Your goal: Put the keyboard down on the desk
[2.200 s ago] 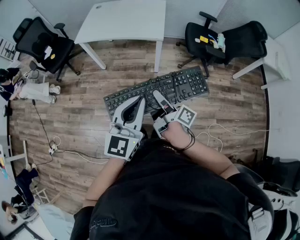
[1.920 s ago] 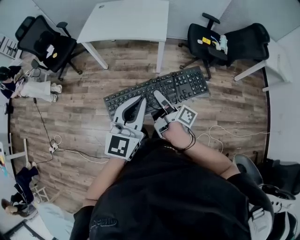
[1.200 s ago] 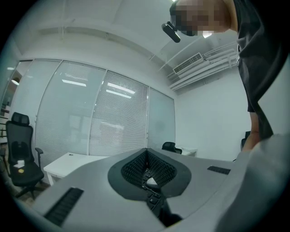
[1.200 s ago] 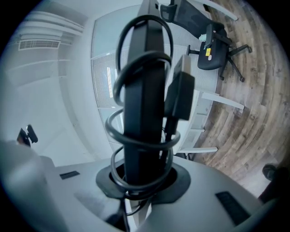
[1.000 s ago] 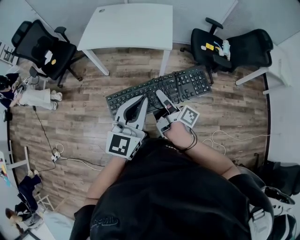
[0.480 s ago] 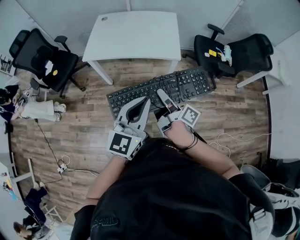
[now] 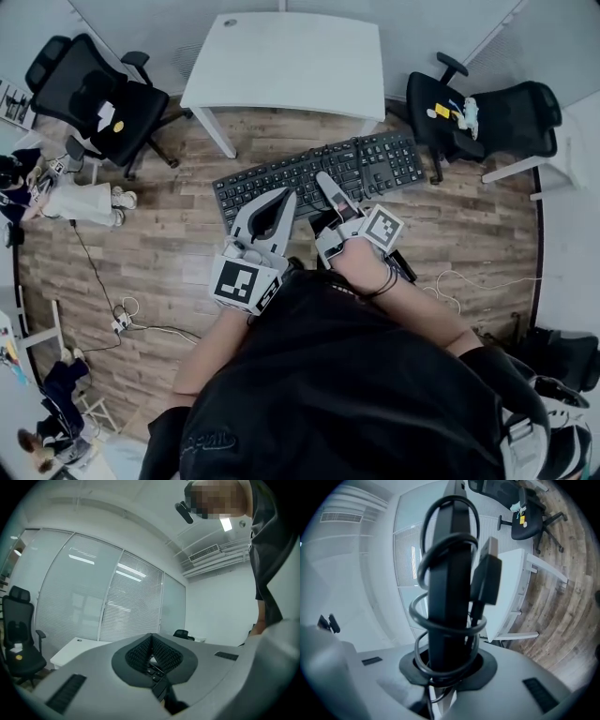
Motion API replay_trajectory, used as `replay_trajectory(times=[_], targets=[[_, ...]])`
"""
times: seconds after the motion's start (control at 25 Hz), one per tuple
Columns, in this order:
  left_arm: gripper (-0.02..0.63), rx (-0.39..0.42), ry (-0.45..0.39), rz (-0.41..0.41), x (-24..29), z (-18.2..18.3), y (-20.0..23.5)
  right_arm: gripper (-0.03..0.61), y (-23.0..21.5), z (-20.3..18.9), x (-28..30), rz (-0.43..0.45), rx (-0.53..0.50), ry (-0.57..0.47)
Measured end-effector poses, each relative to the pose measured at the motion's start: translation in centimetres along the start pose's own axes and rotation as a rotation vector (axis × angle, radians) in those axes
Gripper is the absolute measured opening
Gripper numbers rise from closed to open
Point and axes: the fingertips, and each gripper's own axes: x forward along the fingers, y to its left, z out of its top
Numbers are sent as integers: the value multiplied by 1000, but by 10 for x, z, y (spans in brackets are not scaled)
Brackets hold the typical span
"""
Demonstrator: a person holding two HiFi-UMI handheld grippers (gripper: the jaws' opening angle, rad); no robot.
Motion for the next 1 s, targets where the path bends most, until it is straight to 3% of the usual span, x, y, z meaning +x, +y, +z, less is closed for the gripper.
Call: replay_trajectory(times=[0.52, 1.0], targets=[[15, -1, 27, 42, 31, -2, 31, 84, -11, 12, 47, 2, 1, 68], [15, 17, 13, 94, 137, 8, 51, 84, -35, 105, 95, 16, 5, 122]])
